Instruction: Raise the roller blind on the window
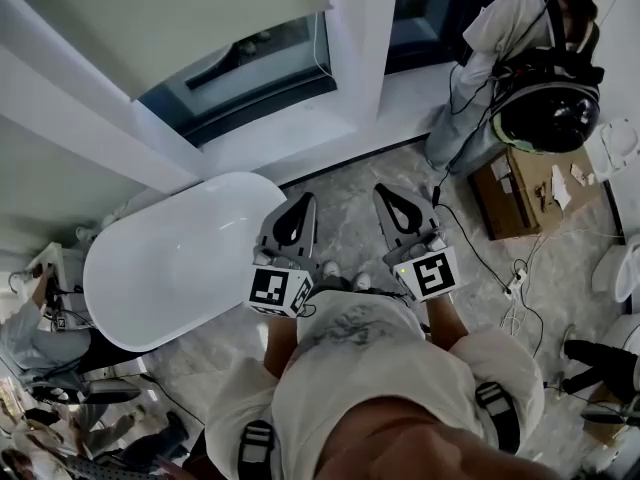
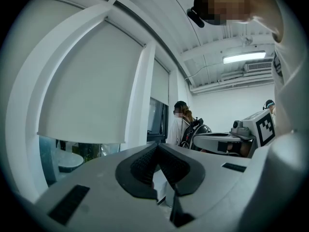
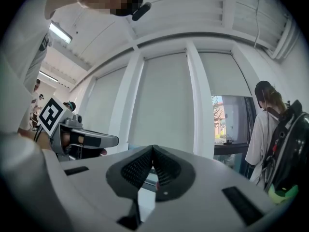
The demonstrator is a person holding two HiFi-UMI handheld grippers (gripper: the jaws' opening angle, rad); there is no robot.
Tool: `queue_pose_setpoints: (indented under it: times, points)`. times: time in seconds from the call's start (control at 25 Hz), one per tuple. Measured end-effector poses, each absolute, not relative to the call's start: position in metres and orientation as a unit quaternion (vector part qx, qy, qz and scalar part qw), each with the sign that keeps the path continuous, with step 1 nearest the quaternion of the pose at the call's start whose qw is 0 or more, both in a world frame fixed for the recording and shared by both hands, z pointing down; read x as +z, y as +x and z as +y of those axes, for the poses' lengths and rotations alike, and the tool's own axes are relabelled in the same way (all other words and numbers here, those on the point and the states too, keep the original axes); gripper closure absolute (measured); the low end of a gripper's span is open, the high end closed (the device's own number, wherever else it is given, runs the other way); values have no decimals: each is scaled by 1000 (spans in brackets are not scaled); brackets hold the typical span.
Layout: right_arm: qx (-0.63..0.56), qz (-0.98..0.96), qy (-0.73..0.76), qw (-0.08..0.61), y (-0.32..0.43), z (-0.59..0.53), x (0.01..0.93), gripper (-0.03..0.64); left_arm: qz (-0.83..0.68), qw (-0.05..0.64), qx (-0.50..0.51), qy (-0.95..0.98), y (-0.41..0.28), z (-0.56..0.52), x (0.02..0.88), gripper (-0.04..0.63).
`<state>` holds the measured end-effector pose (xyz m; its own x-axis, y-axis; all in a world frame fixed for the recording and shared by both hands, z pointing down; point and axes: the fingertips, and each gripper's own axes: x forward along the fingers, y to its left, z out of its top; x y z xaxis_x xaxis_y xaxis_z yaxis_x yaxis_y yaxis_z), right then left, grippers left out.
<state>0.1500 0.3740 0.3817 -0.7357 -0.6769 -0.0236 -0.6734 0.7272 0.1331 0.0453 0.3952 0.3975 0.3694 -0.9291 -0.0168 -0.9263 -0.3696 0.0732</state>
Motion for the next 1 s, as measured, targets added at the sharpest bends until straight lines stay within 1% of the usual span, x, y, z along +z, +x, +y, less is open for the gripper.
queue_pose_setpoints:
  times: [0.56, 1.0]
  points:
    - [-70, -930, 360, 30, 107, 308, 394, 555, -565, 25, -28, 824, 0, 331, 406, 587]
    - [-74, -919, 384, 50, 77, 260, 399, 555, -546, 22, -32, 837, -33, 279, 407, 588]
